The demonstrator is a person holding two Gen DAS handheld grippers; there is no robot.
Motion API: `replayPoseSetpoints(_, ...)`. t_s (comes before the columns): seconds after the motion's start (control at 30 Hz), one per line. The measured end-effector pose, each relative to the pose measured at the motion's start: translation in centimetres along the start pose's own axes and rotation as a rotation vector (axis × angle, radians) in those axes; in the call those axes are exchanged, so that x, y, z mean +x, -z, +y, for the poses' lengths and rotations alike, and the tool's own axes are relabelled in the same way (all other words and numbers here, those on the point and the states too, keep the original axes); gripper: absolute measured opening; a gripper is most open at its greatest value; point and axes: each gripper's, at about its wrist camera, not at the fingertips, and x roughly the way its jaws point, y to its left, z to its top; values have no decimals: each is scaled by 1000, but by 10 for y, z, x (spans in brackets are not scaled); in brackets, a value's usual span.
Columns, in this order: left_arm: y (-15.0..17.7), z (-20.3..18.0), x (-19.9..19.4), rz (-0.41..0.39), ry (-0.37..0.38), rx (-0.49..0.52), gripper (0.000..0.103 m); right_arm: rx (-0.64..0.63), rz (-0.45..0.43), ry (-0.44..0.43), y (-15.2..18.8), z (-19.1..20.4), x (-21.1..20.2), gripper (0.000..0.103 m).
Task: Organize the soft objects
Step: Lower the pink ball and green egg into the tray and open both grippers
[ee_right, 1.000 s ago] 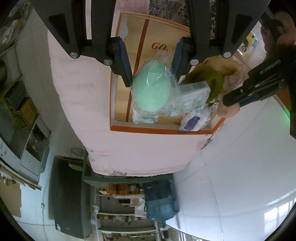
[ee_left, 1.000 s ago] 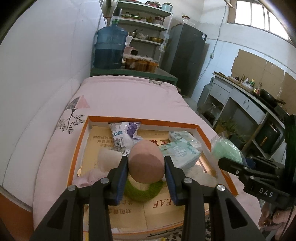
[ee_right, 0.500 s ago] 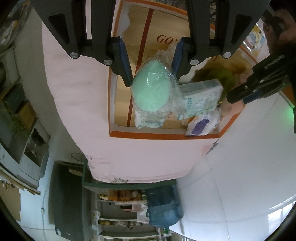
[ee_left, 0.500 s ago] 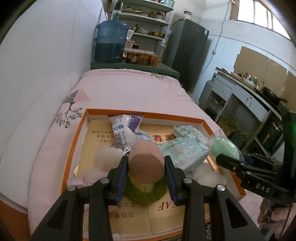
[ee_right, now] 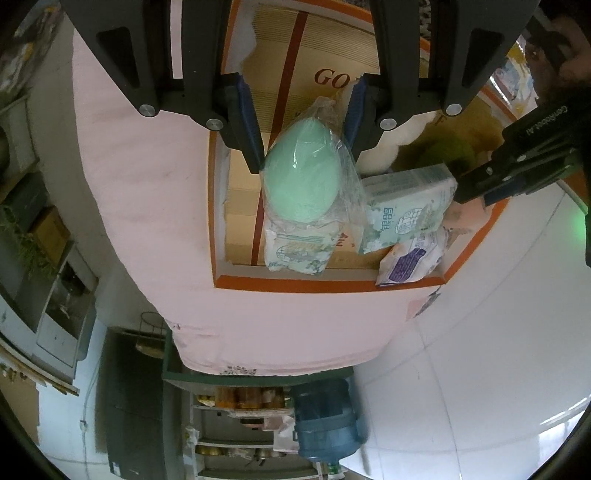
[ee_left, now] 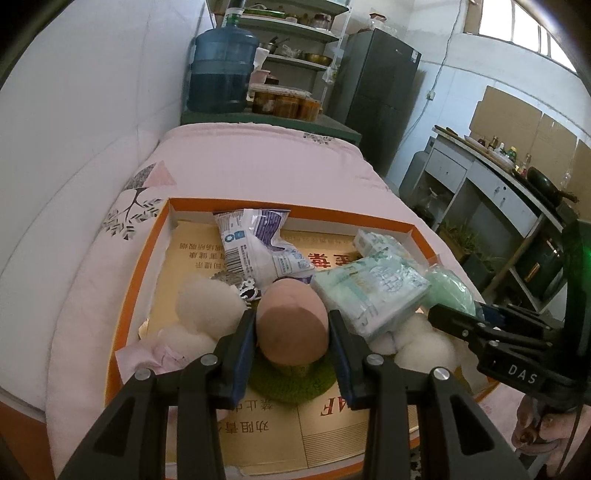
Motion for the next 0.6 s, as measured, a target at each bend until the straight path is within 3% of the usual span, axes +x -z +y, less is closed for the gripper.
replayPoseSetpoints(0.4,1,2,4,19,18,-1,41,8,3,-1,0,2,1,45)
replayPoseSetpoints(0.53,2,2,2,14,26,-9,47,7,2,18,1,3,-1,61)
replayPoseSetpoints(0.6,2,1,1,15,28,-7,49,4,-2,19,1,3,-3,61)
